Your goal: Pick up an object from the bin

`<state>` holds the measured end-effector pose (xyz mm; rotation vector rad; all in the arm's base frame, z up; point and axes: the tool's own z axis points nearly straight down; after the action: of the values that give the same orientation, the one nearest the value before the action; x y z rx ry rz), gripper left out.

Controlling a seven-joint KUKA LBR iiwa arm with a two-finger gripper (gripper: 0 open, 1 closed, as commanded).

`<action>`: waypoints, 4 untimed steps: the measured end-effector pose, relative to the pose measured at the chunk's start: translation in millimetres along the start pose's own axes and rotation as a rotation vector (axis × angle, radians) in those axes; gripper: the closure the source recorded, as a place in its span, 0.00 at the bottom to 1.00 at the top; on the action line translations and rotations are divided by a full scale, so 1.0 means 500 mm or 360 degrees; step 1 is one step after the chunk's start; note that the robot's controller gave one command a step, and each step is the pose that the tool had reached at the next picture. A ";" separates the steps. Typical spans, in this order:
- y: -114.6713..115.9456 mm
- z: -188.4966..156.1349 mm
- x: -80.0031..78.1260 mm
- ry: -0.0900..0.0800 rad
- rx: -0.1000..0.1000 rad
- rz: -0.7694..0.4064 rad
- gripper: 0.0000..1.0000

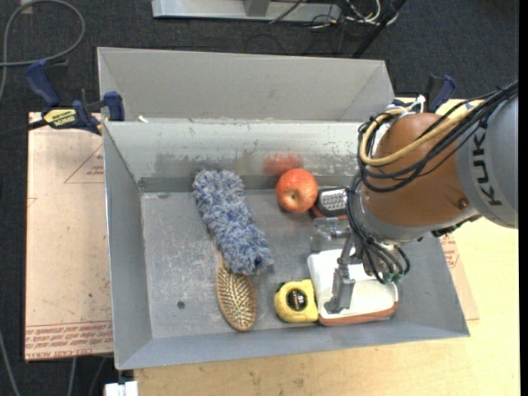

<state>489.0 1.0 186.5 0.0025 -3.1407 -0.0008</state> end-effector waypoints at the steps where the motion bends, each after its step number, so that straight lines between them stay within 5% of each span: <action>1: 0.002 0.071 0.002 -0.0001 0.0000 -0.0079 0.00; 2: 0.003 0.156 0.013 0.0004 -0.0002 -0.0391 0.00; 3: 0.012 0.229 -0.007 -0.0008 0.0000 -0.0565 0.00; 4: 0.016 0.233 0.007 -0.0011 -0.0001 -0.0403 1.00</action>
Offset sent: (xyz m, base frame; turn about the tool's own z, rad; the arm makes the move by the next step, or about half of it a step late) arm -0.0094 0.0003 -0.0925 -0.2930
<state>485.1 9.2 70.1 0.3996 -3.1221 -0.0024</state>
